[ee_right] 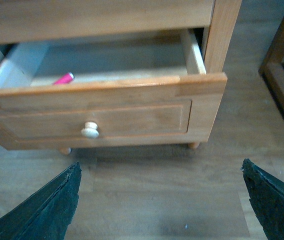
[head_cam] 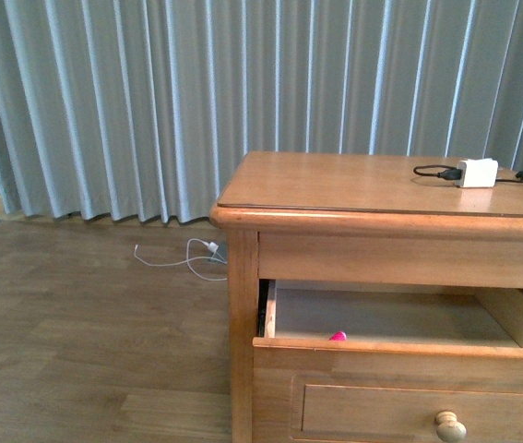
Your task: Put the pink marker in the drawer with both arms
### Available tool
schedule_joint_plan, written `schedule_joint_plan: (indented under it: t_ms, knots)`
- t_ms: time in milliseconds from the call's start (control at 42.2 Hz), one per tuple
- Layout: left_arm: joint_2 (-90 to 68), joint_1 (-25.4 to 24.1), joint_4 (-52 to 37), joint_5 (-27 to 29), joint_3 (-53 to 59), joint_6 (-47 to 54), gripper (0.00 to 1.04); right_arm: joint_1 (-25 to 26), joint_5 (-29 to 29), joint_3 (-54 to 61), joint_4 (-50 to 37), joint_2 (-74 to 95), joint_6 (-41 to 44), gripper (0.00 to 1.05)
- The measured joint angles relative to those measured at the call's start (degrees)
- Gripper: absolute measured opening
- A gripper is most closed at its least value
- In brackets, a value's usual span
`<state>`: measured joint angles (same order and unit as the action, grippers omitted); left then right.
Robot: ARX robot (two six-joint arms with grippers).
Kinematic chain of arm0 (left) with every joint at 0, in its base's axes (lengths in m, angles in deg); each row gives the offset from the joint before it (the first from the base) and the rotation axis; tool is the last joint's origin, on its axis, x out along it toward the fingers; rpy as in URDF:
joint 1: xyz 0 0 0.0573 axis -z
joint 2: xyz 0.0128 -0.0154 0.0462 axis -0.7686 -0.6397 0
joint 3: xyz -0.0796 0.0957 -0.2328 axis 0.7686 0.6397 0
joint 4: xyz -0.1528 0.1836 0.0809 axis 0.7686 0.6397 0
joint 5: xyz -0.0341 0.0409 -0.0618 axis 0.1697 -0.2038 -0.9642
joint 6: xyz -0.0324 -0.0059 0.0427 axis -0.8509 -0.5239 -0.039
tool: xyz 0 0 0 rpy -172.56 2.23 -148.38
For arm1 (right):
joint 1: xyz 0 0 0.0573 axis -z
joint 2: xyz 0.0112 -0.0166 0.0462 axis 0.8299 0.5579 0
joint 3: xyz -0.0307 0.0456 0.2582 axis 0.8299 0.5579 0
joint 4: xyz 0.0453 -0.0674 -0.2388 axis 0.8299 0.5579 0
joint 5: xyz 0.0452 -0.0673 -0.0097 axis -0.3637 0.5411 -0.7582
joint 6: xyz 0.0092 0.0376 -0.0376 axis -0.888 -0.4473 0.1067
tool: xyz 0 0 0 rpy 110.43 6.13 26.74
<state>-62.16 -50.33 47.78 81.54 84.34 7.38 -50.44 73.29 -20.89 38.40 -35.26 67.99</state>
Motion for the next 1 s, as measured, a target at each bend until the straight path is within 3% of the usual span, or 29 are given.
schedule_joint_plan:
  t_ms: [261, 687, 995]
  knots:
    - [0.0, 0.0, 0.0, 0.0, 0.0, 0.1, 1.0, -2.3, -0.3, -12.3, -0.8, 25.0, 1.5, 0.96]
    - [0.0, 0.0, 0.0, 0.0, 0.0, 0.1, 0.99, -10.4, 6.3, -27.6, -2.8, 51.8, 0.5, 0.96]
    - [0.0, 0.0, 0.0, 0.0, 0.0, 0.1, 0.99, -13.1, 9.9, -32.5, -13.0, 62.0, -0.7, 0.96]
